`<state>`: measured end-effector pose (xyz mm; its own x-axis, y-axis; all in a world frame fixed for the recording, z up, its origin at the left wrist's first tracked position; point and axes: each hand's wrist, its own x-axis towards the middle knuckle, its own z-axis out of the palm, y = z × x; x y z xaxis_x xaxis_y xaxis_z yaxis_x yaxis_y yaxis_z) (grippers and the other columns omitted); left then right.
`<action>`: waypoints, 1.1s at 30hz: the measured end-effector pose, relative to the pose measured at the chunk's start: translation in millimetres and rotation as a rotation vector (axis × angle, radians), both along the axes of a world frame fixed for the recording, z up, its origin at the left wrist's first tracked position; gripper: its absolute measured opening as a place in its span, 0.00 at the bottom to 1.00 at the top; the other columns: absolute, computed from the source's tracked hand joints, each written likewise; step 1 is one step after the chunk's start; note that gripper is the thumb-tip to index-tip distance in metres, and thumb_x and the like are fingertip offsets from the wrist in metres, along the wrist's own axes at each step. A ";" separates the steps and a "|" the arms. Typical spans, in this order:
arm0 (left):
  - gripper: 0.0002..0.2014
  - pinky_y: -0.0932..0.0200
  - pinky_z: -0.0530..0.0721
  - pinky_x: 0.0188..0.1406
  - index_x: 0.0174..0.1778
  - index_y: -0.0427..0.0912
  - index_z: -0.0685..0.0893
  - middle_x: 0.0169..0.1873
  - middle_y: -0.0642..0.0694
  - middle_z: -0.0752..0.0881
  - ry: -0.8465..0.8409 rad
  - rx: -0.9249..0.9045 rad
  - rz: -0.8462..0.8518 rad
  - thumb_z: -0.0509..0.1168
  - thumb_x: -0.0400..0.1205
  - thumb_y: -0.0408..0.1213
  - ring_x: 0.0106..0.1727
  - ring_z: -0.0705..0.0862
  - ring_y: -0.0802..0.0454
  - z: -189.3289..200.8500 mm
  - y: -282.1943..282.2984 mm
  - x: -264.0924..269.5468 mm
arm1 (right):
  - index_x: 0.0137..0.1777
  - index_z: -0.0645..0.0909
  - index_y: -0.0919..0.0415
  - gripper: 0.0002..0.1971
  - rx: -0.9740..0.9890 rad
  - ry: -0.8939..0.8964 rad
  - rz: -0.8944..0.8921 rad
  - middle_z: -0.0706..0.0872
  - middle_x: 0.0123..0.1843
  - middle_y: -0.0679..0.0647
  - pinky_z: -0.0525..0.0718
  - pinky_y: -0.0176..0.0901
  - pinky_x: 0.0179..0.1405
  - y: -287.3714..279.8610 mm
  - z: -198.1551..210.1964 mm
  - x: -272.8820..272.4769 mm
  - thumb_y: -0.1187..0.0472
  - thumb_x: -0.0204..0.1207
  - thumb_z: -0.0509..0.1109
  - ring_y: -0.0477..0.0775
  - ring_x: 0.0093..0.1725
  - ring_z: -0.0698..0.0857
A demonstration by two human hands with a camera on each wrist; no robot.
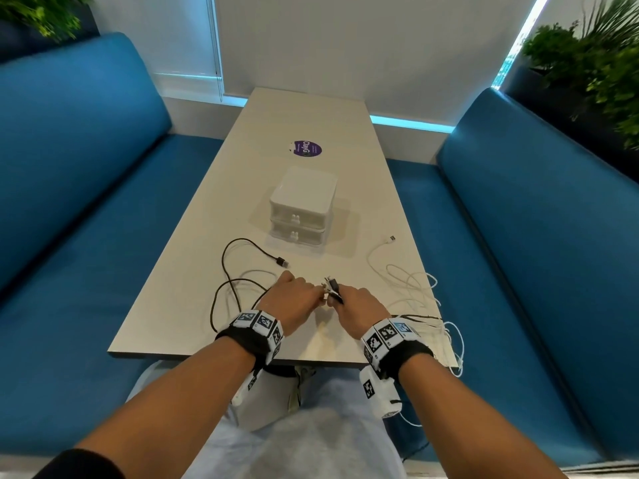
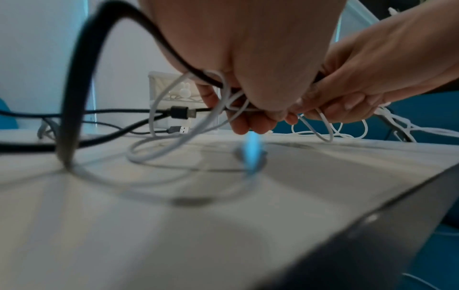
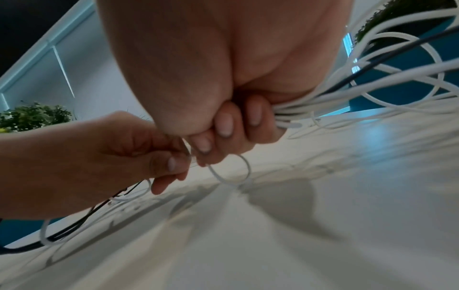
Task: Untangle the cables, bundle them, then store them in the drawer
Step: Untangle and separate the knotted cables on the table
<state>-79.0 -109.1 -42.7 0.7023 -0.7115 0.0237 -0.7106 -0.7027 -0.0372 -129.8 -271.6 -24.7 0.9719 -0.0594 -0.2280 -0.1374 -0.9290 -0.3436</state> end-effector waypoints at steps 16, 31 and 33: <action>0.12 0.52 0.71 0.50 0.54 0.46 0.79 0.46 0.48 0.83 -0.059 -0.181 -0.034 0.56 0.89 0.49 0.47 0.81 0.45 5.1 27.8 8.6 | 0.59 0.77 0.57 0.12 -0.251 0.022 -0.185 0.85 0.51 0.57 0.80 0.48 0.41 -42.8 -7.0 -4.0 0.54 0.87 0.55 0.60 0.47 0.85; 0.20 0.47 0.71 0.52 0.36 0.46 0.85 0.35 0.50 0.82 -0.196 0.007 0.107 0.53 0.82 0.53 0.41 0.78 0.46 19.7 61.0 6.4 | 0.57 0.78 0.55 0.09 -0.261 0.008 -0.270 0.86 0.48 0.54 0.81 0.47 0.43 -51.6 -3.5 -6.6 0.59 0.86 0.57 0.56 0.43 0.82; 0.13 0.47 0.72 0.54 0.44 0.46 0.84 0.43 0.49 0.82 -0.161 -0.039 0.087 0.59 0.77 0.49 0.47 0.78 0.45 18.4 51.9 4.9 | 0.58 0.78 0.54 0.09 -0.251 -0.010 -0.261 0.86 0.48 0.54 0.83 0.47 0.44 -48.8 -4.8 -6.8 0.58 0.86 0.57 0.56 0.44 0.84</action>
